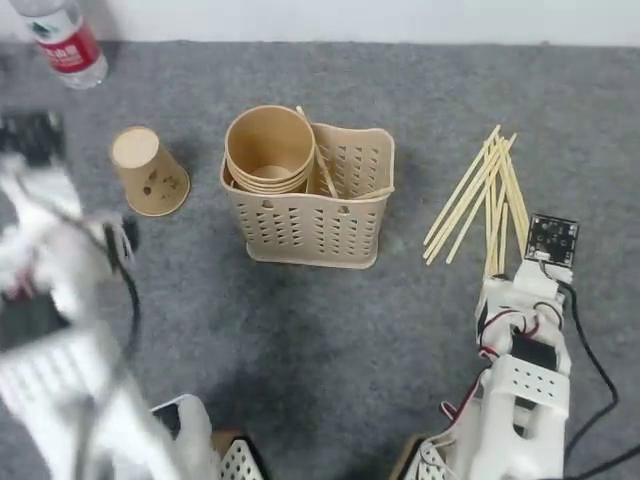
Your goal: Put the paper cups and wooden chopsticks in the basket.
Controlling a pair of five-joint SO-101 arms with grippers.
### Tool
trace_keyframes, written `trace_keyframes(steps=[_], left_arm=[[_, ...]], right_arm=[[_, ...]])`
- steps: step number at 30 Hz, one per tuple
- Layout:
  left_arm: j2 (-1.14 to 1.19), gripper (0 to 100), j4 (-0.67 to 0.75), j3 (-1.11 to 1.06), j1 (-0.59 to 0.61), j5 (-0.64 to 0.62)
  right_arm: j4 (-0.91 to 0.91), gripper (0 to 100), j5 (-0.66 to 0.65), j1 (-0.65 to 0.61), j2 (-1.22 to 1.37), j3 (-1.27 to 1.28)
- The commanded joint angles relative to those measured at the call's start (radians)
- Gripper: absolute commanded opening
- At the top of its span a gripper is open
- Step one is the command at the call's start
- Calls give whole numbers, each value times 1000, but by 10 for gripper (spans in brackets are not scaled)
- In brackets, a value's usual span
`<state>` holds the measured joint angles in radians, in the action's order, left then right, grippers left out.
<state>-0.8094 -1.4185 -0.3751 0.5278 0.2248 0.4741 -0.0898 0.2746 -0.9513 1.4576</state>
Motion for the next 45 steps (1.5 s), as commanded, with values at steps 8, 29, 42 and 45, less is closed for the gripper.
trace_keyframes(steps=[8, 29, 42, 45], left_arm=[[882, 217, -80, 834, -5, -25], [1726, 218, -149, 1638, -81, -11], [1725, 217, -342, 1567, 61, 367], [1619, 217, -342, 1372, 87, 482]], right_arm=[[-24, 263, 11, 2, -13, -8], [-28, 263, 11, -2, -15, -8], [-28, 263, 11, -2, -16, -8], [-28, 263, 11, -2, -16, -8]])
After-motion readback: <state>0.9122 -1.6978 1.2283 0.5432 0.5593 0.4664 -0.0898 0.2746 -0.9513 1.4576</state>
